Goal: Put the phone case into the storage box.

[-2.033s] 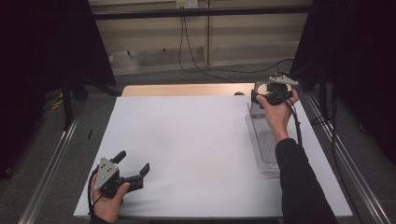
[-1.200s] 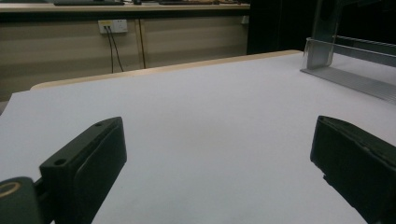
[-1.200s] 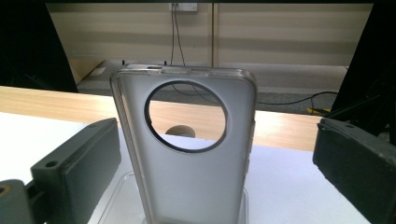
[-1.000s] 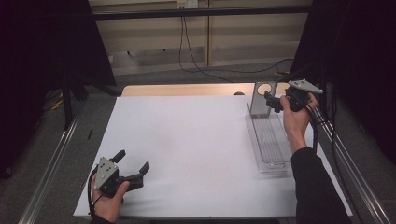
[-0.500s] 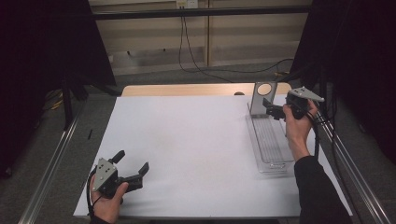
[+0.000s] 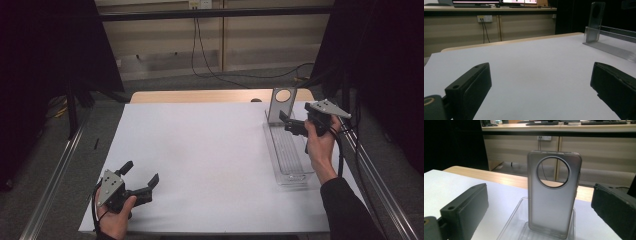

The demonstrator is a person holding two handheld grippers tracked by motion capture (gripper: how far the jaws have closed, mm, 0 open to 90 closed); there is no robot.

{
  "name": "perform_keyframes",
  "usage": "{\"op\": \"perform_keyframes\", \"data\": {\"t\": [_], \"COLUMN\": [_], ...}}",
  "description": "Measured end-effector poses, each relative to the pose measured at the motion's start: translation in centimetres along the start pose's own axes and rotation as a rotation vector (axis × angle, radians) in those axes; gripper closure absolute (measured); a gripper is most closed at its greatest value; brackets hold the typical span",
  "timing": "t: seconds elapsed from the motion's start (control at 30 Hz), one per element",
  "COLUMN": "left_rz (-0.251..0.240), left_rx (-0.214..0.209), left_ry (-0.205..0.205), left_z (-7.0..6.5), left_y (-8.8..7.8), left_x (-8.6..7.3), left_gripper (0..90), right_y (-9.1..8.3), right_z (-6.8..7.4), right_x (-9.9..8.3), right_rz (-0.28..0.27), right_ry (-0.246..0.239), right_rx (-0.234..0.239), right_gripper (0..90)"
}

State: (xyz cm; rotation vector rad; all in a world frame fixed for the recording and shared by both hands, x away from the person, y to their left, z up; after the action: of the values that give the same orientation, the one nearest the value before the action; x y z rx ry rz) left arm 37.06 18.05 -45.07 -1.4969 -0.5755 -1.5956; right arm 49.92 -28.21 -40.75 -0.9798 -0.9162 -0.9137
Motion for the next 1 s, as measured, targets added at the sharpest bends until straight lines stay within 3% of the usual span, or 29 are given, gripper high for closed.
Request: {"op": "perform_keyframes", "data": {"t": [0.27,0.47,1.0], "left_rz": [-0.005,-0.015,-0.005], "left_rx": [0.003,0.001,0.005], "left_ry": [-0.003,-0.011,-0.006], "left_z": [0.1,0.1,0.0], "left_y": [-0.1,-0.1,-0.2], "left_x": [0.1,0.3,0.2], "left_gripper": [3.4,3.0,3.2], "right_y": [-1.6,-2.8,-5.9], "right_z": [0.7,1.0,-0.4], "right_x": [-0.3,-0.4,-1.5], "right_rz": [-0.027,-0.031,-0.07], "right_ry": [-0.048,-0.028,-0.037], "right_rx": [-0.001,0.031,0.015], "right_gripper": [0.0,0.0,0.0]}}
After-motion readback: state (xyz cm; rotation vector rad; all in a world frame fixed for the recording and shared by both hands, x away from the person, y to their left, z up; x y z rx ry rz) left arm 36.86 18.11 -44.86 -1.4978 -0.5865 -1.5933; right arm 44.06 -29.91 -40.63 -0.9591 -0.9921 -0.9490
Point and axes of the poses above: each handheld gripper's, and its own axes: y roughly forward along the jaws, x roughly out of its top, z roughly to its left, the point moved 10 cm from there along y, roughly forward along the jaws, and after that the axes turned 13 degrees about y, right-handed, at the moved point
